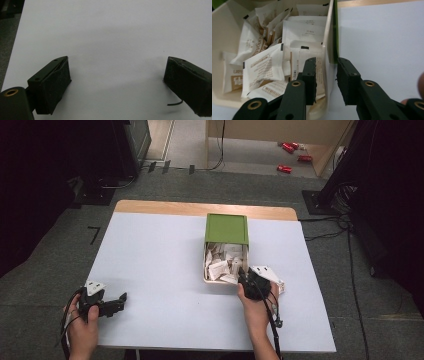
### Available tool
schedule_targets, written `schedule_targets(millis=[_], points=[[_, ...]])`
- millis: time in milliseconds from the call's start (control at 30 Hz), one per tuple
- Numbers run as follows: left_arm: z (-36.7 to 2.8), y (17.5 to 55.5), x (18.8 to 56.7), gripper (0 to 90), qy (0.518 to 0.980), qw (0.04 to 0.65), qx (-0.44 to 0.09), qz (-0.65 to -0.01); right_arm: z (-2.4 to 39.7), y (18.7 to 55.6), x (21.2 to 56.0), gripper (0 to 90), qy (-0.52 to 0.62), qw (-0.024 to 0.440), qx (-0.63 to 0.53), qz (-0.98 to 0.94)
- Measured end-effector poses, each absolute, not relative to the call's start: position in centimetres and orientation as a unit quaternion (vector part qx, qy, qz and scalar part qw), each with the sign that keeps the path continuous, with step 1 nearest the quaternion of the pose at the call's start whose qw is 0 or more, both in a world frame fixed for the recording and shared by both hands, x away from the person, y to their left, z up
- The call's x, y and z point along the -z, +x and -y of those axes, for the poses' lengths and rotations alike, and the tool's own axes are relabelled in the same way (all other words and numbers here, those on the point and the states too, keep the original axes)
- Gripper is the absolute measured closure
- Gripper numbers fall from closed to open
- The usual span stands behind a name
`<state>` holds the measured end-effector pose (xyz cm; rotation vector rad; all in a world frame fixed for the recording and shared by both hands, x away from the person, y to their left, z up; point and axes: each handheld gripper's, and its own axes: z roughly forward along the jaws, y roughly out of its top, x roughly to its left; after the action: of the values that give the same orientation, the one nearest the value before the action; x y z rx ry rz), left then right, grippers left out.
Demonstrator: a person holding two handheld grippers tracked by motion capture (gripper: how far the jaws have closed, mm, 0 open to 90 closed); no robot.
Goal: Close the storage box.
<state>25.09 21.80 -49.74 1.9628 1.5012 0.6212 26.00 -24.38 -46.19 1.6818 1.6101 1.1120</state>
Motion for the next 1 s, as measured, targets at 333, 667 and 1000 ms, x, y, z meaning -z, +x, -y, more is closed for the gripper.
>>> schedule_targets(millis=[333,667,1000], points=[[-21.8,25.1,49.7,7.4,0.737,0.293,-0.233,-0.563,24.8,22.4,45.7,66.1,0.610,0.259,-0.430,-0.614],[-21.8,25.1,49.7,7.4,0.736,0.293,-0.233,-0.564,24.0,21.2,48.1,64.2,0.613,0.238,-0.408,-0.634],[-21.8,25.1,49.7,7.4,0.736,0.293,-0.233,-0.564,23.5,22.6,48.7,62.1,0.627,0.232,-0.403,-0.625]])
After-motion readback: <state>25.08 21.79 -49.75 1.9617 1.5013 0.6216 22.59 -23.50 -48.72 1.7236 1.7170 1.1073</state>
